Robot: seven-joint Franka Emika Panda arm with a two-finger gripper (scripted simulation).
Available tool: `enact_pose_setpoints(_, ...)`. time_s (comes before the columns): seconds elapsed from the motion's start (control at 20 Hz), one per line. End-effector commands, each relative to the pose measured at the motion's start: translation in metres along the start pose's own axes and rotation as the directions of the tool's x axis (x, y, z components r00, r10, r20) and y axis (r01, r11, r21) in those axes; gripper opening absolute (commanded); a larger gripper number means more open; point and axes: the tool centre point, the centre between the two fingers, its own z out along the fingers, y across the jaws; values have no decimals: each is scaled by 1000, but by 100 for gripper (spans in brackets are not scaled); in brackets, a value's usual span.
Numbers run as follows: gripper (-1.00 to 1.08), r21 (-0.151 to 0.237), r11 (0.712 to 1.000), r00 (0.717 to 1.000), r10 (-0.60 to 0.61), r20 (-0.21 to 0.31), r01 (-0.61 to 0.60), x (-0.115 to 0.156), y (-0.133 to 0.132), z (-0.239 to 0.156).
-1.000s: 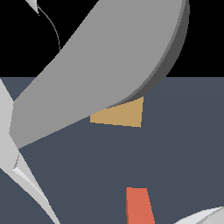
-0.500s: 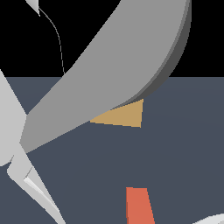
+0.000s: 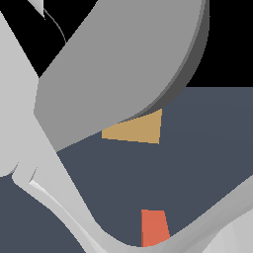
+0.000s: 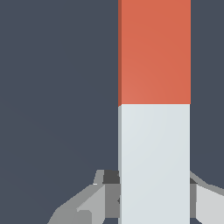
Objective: Insert the peg into the horizontal hole in a box.
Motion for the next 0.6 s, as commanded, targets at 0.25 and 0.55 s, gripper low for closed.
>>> enact_pose_setpoints(0.25,-100,-2,1000,1000,9,0,-9,17,-5,-8)
enact_pose_setpoints(0.55,-100,-2,1000,1000,25,0,-25,46,-16,-21)
